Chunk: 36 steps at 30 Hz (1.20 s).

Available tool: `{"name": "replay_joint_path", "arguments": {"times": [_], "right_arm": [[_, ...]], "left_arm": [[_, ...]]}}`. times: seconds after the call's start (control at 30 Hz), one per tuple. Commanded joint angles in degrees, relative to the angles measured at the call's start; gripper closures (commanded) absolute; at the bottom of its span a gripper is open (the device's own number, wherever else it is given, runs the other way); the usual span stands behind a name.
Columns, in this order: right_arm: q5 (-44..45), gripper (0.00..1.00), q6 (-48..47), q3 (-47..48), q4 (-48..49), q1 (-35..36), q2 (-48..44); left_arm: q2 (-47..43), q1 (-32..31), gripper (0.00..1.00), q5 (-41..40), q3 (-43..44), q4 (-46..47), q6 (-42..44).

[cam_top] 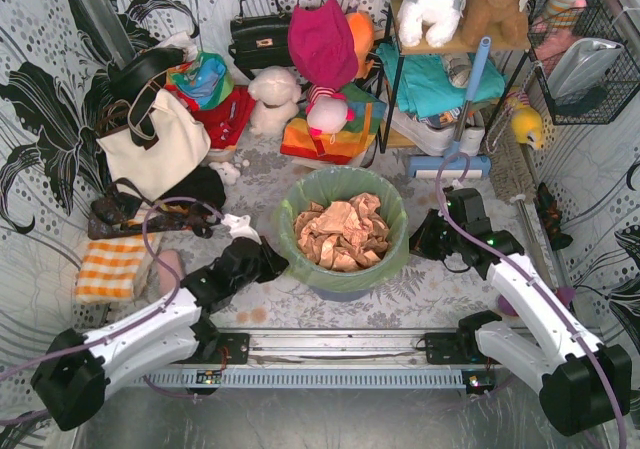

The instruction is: Tie the trash bag

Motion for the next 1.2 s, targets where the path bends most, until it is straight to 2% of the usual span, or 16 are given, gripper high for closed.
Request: {"name": "replay_joint_path", "arguments": {"times": [0.0,0.13,0.37,0.43,0.67,0.93,1.17], "right_arm": [[-2.76,1.00,-0.25,0.32,2.18,-0.04,-0.62],[-4.28,1.00,0.75,-0.10,5.16,0.16,0.81],[-4.66,1.00,3.42,0.94,9.86,4.77,3.37],[-2.70,1.00,3.42,1.11,7.96,4.88,1.68],[8.79,1.00,1.15,2.31,-8.20,4.88,-5.75],[6.64,1.00,-1.24,5.34,-15.87,4.88,-9.06],[2.09,1.00,-2.67,14.39,-22.70,4.88,-10.74]], "left_arm": [[-5.42,0.64,0.95,-6.60,6.37,-9.23,1.74],[-9.30,1.48,1.00,-11.28,11.72,-18.37,1.80],[-9.48,3.14,1.00,-12.57,21.70,-27.22,4.71],[-9.00,3.20,1.00,-11.04,23.82,-28.73,4.92],[-3.50,3.20,1.00,3.47,29.98,-36.67,6.72],[-6.25,3.24,1.00,1.70,35.80,-43.17,6.45],[-6.14,3.24,1.00,2.34,40.85,-46.50,6.06]]}}
